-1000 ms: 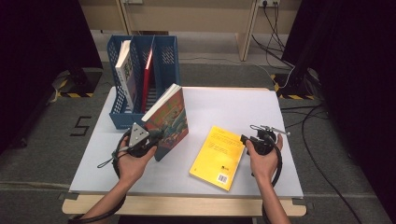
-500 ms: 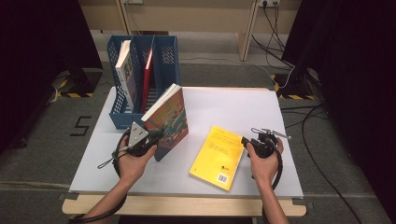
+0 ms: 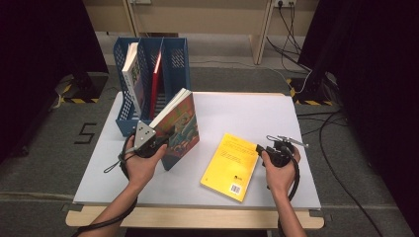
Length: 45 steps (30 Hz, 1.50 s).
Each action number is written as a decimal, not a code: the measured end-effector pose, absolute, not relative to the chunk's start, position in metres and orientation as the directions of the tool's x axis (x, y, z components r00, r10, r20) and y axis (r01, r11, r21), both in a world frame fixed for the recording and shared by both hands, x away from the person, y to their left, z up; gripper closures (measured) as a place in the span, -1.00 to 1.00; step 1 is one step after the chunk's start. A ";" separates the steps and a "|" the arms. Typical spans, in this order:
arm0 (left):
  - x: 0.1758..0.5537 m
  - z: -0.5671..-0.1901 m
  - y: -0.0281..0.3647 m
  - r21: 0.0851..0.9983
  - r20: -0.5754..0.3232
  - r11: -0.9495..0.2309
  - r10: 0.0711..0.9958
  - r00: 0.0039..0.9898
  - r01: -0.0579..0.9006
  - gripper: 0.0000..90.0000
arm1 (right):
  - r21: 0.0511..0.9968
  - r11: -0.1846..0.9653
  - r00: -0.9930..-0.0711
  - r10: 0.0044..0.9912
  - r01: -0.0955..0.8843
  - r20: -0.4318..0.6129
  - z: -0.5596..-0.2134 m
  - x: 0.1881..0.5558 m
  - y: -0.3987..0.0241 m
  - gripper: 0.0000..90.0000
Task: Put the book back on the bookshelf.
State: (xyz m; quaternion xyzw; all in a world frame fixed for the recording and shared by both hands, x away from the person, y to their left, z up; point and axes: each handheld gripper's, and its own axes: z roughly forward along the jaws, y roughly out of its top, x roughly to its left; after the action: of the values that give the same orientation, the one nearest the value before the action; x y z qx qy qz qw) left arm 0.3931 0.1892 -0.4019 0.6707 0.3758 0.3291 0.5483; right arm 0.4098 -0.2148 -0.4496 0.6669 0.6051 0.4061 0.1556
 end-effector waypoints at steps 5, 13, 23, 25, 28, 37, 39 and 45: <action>0.396 -0.402 0.189 0.984 0.015 -0.102 0.862 0.507 0.145 0.57 | 0.694 -0.231 -0.052 0.931 0.682 0.361 -0.451 0.409 -0.214 0.22; 0.397 -0.402 0.192 0.985 -0.017 -0.077 0.851 0.526 0.157 0.63 | 0.701 -0.226 -0.060 0.932 0.676 0.358 -0.454 0.408 -0.213 0.23; 0.400 -0.400 0.193 0.983 -0.035 -0.065 0.848 0.529 0.170 0.65 | 0.716 -0.219 -0.072 0.933 0.663 0.352 -0.457 0.407 -0.213 0.23; 0.401 -0.398 0.191 0.983 -0.030 -0.071 0.846 0.532 0.168 0.65 | 0.714 -0.224 -0.066 0.933 0.663 0.354 -0.457 0.406 -0.213 0.23; 0.401 -0.396 0.187 0.983 -0.025 -0.079 0.839 0.544 0.166 0.66 | 0.716 -0.229 -0.066 0.931 0.660 0.358 -0.457 0.406 -0.213 0.23; 0.404 -0.390 0.179 0.981 -0.015 -0.097 0.832 0.555 0.171 0.66 | 0.724 -0.231 -0.066 0.932 0.650 0.357 -0.456 0.404 -0.216 0.23; 0.405 -0.389 0.178 0.980 -0.014 -0.099 0.831 0.555 0.174 0.66 | 0.719 -0.241 -0.058 0.930 0.651 0.364 -0.455 0.404 -0.215 0.23; 0.406 -0.384 0.176 0.980 -0.024 -0.092 0.826 0.562 0.177 0.66 | 0.724 -0.239 -0.060 0.931 0.646 0.361 -0.454 0.403 -0.218 0.23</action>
State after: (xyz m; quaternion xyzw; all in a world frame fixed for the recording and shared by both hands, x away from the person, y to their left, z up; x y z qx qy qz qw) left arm 0.4057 0.1758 -0.3841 0.6804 0.3687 0.2879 0.5642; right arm 0.4029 -0.2178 -0.4540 0.6645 0.5933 0.4220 0.1684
